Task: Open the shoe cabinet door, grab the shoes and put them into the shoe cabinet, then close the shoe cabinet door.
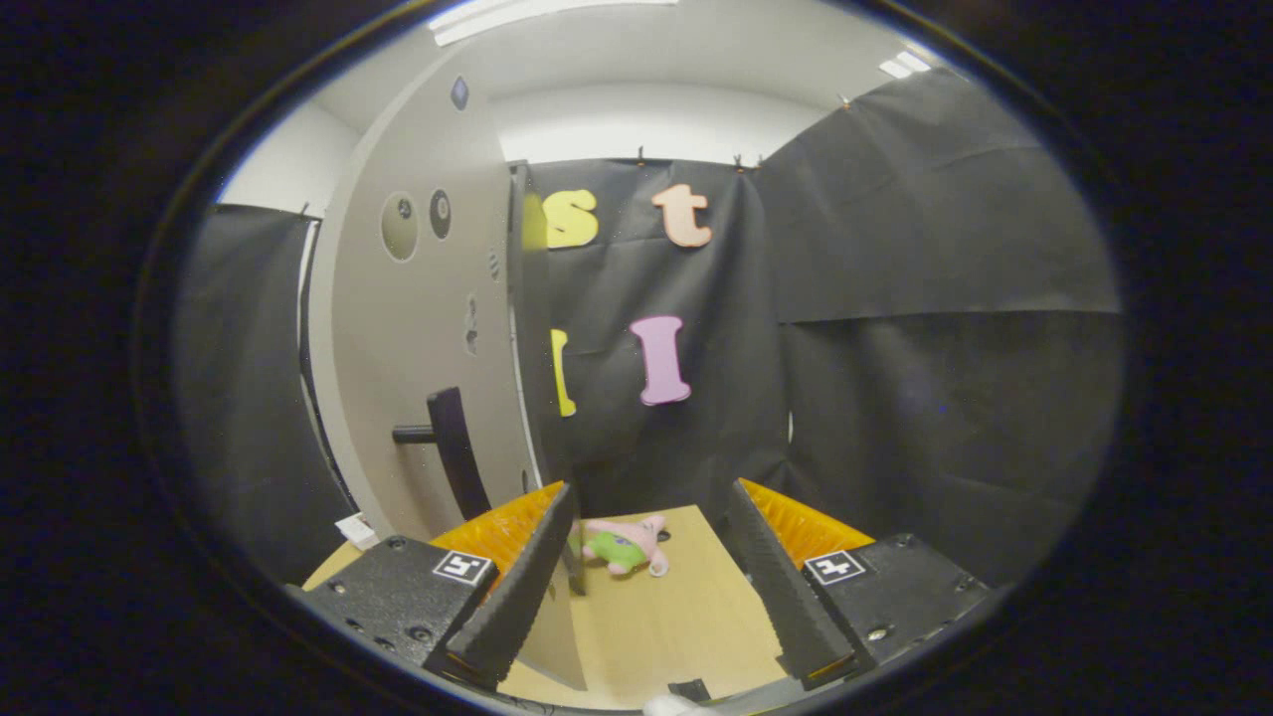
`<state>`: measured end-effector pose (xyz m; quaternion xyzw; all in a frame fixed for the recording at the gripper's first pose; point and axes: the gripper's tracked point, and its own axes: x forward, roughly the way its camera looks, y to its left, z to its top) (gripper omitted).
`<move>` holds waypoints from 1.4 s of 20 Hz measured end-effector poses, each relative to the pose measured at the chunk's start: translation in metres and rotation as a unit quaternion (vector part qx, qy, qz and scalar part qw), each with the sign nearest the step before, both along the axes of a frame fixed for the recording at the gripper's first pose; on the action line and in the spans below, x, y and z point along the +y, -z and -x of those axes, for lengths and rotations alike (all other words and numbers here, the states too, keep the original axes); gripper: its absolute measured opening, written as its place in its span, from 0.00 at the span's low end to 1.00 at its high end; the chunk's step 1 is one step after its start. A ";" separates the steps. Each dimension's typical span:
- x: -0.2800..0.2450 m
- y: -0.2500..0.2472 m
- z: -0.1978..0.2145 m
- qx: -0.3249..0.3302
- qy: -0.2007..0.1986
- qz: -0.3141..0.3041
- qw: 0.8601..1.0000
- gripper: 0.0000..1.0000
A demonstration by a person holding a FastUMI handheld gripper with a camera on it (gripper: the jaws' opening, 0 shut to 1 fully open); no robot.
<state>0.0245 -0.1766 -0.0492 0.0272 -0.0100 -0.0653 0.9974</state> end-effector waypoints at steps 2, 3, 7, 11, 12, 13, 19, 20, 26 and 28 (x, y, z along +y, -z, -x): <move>0.007 -0.001 -0.006 0.004 -0.020 0.027 0.999 0.99; 0.008 -0.004 -0.005 0.003 -0.028 0.037 0.999 0.98; 0.032 0.003 -0.014 0.030 -0.084 0.021 0.996 0.95; 0.065 0.005 -0.012 0.033 -0.121 0.030 0.992 0.94; 0.077 0.006 -0.012 0.034 -0.129 0.029 0.991 0.94; 0.091 0.005 -0.013 0.033 -0.136 0.033 0.990 0.94; 0.196 0.015 -0.032 0.027 -0.164 0.044 0.985 0.94; 0.210 0.019 -0.034 0.029 -0.164 0.059 0.984 0.94; 0.260 0.025 -0.016 0.037 -0.147 0.044 0.987 1.00; 0.270 0.020 -0.009 0.038 -0.138 0.033 0.989 1.00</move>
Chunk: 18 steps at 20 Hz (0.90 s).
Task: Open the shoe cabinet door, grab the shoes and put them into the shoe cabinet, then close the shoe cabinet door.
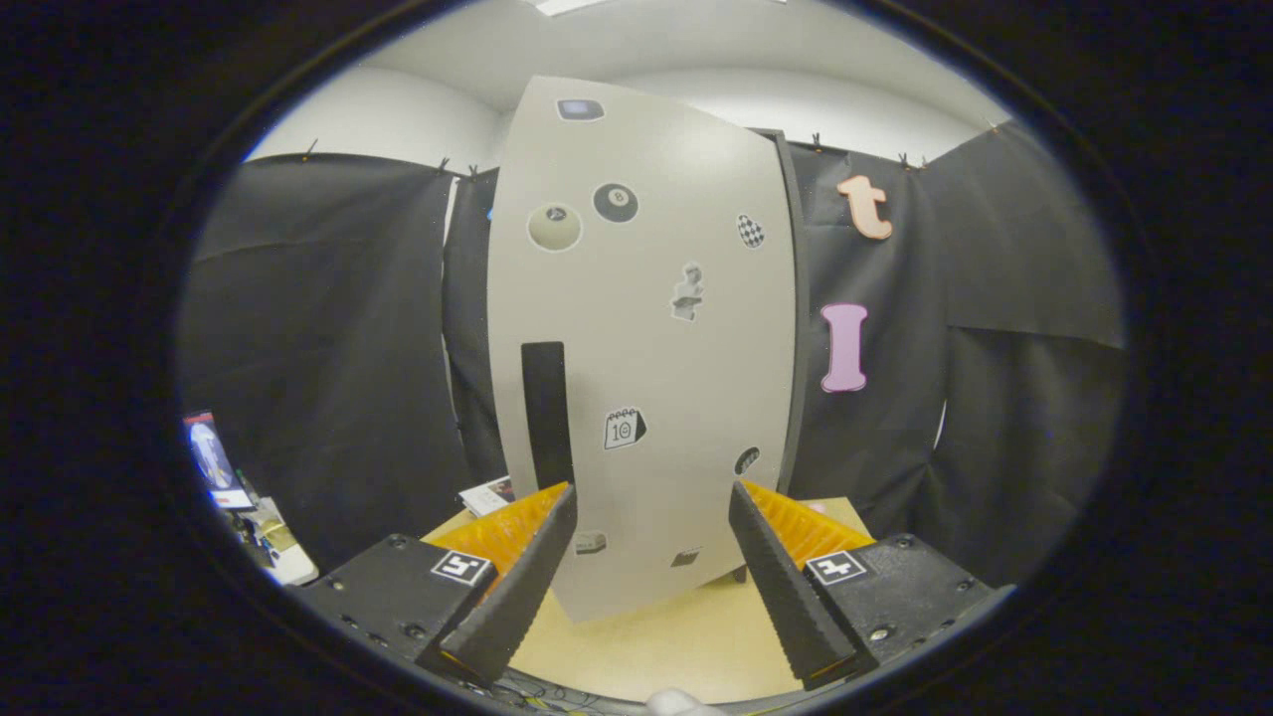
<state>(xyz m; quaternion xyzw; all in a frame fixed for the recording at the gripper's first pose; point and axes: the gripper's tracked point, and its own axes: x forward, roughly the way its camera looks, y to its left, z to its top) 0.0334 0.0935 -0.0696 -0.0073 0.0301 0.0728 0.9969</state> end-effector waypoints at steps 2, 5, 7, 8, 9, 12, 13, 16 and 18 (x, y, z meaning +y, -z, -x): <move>0.005 -0.008 0.008 -0.004 0.007 -0.008 1.000 1.00; -0.003 -0.022 0.020 -0.015 0.030 -0.001 0.999 1.00; -0.008 -0.028 0.031 -0.017 0.038 -0.004 0.999 1.00; -0.013 -0.033 0.034 -0.022 0.044 -0.007 0.999 1.00; -0.018 -0.036 0.037 -0.024 0.050 -0.006 0.998 1.00; -0.025 -0.038 0.043 -0.026 0.059 -0.009 0.998 1.00; -0.027 -0.038 0.045 -0.025 0.060 -0.010 0.998 1.00; -0.031 -0.039 0.046 -0.025 0.066 -0.007 0.997 1.00; -0.034 -0.042 0.046 -0.028 0.069 -0.004 0.997 1.00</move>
